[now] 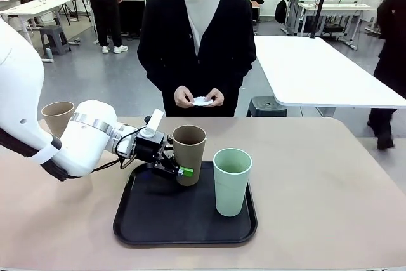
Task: Place coasters on the table and set cups on them.
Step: Take one Reusable plastic cup from the Flat Tray and place it on a coaster set by the human.
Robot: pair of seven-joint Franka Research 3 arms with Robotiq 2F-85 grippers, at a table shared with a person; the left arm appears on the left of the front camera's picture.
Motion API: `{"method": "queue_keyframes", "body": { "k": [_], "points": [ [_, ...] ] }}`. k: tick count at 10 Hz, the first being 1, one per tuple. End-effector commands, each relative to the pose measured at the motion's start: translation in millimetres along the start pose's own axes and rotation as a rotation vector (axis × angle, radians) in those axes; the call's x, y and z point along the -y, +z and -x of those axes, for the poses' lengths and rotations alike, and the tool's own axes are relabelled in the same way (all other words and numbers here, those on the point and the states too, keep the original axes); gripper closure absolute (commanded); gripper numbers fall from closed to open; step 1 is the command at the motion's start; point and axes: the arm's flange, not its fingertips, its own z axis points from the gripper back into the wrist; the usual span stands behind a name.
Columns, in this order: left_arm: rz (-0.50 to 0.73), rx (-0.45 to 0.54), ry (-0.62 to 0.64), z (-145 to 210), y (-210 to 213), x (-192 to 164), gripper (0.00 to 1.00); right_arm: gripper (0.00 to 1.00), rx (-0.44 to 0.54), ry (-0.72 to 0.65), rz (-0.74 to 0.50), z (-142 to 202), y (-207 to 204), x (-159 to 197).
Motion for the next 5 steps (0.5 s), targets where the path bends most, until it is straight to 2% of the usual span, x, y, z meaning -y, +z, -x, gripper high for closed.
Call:
{"method": "queue_keyframes", "body": {
  "k": [1, 2, 4, 5],
  "points": [
    [-0.01, 0.026, -0.02, -2.4, 1.3, 4.8, 1.0, 0.0, 0.012, 0.016, -0.024, -1.0, -1.3, 0.6],
    [-0.017, 0.029, 0.012, -12.9, 6.8, 6.8, 1.0, 0.0, 0.012, 0.016, -0.024, -1.0, -1.3, 0.6],
    [-0.064, 0.094, 0.075, -75.2, 40.4, 10.2, 1.0, 0.0, 0.012, 0.016, -0.024, -1.0, -1.3, 0.6],
    [-0.075, 0.087, 0.091, -106.6, 55.8, 13.7, 1.0, 0.0, 0.012, 0.016, -0.024, -1.0, -1.3, 0.6]
  ]
}}
